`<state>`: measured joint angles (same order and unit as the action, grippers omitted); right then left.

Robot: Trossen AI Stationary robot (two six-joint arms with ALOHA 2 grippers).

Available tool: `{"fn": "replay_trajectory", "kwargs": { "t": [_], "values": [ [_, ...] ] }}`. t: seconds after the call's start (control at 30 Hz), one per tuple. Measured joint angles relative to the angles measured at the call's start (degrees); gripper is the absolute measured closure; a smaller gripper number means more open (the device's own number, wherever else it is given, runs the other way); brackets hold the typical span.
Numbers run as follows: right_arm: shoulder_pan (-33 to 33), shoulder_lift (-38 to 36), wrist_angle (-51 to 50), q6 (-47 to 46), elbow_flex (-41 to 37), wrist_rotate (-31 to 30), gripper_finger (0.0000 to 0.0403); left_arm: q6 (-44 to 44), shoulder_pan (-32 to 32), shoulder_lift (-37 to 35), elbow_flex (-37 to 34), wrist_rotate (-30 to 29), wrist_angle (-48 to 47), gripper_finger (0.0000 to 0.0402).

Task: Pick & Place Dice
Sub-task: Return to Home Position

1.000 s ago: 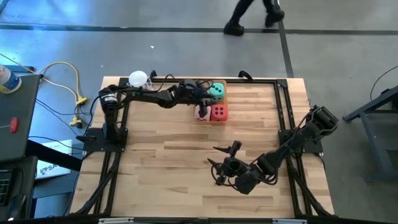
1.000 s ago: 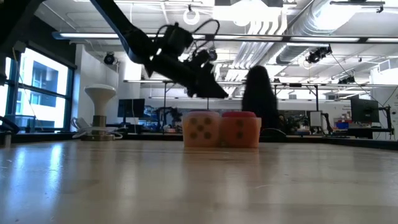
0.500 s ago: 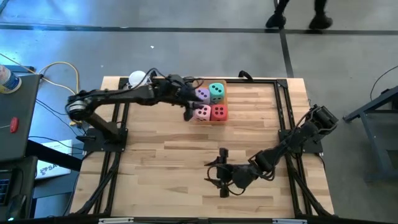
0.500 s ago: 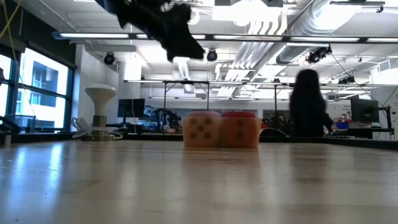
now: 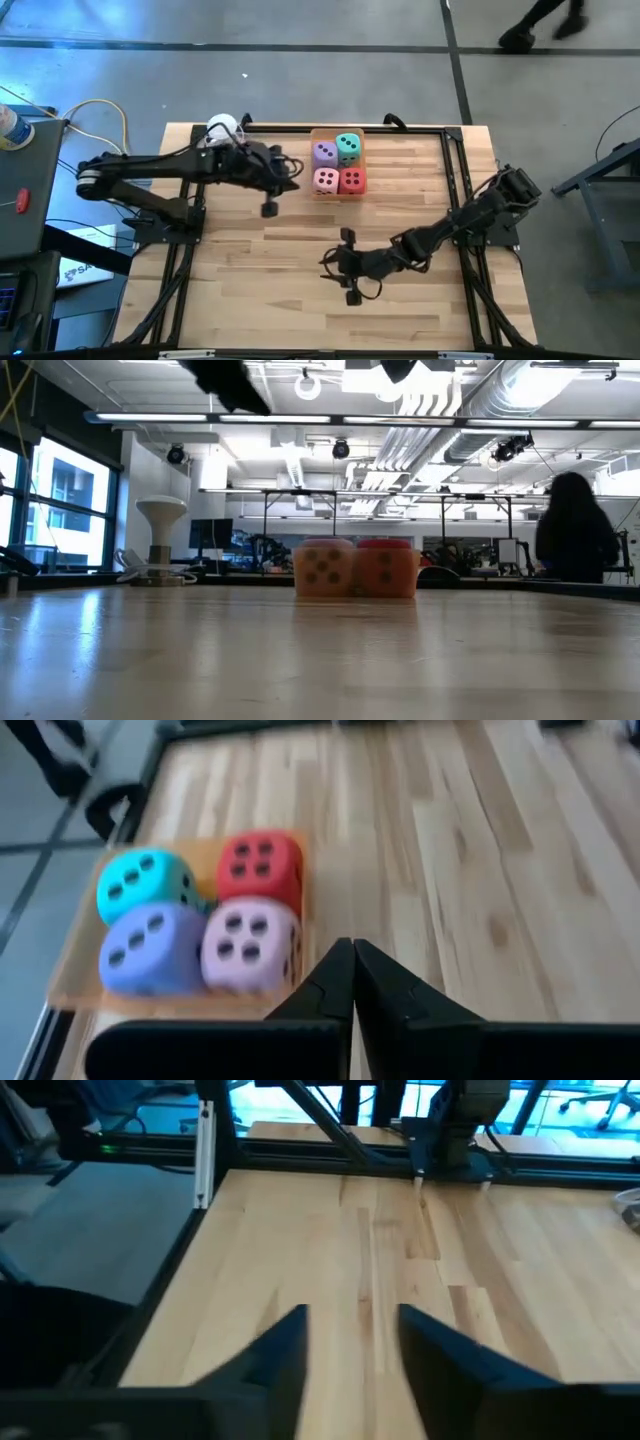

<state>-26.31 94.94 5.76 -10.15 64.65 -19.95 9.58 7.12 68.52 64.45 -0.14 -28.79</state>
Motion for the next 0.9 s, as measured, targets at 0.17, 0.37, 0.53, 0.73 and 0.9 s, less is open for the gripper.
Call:
{"fn": "replay_trajectory", "kwargs": {
  "t": [0.17, 0.37, 0.53, 0.73, 0.9],
  "values": [
    [2.2, 0.0, -0.1, 3.9, 0.0, 0.3, 0.0383, -1.9, 0.6, -5.2, -0.5, 0.0, -8.3, 0.0401],
    [1.7, -7.6, -14.1, 5.5, 0.8, -0.2, 0.0401, -6.3, 0.1, -15.6, -5.1, 0.0, -10.0, 0.0401],
    [0.9, -19.1, -24.0, 12.6, -0.5, -2.0, 0.0401, -8.4, -0.2, -27.1, -12.5, 0.0, -9.7, 0.0401],
    [7.2, -34.6, -18.6, 17.0, -10.2, 9.9, 0.0401, -14.2, -0.1, -41.2, -23.1, 0.0, -6.4, 0.0401],
    [12.5, -46.5, -8.5, 11.7, -24.2, 12.0, 0.0401, -18.4, -0.1, -50.7, -29.7, 1.5, -5.0, 0.0402]
  ]
}}
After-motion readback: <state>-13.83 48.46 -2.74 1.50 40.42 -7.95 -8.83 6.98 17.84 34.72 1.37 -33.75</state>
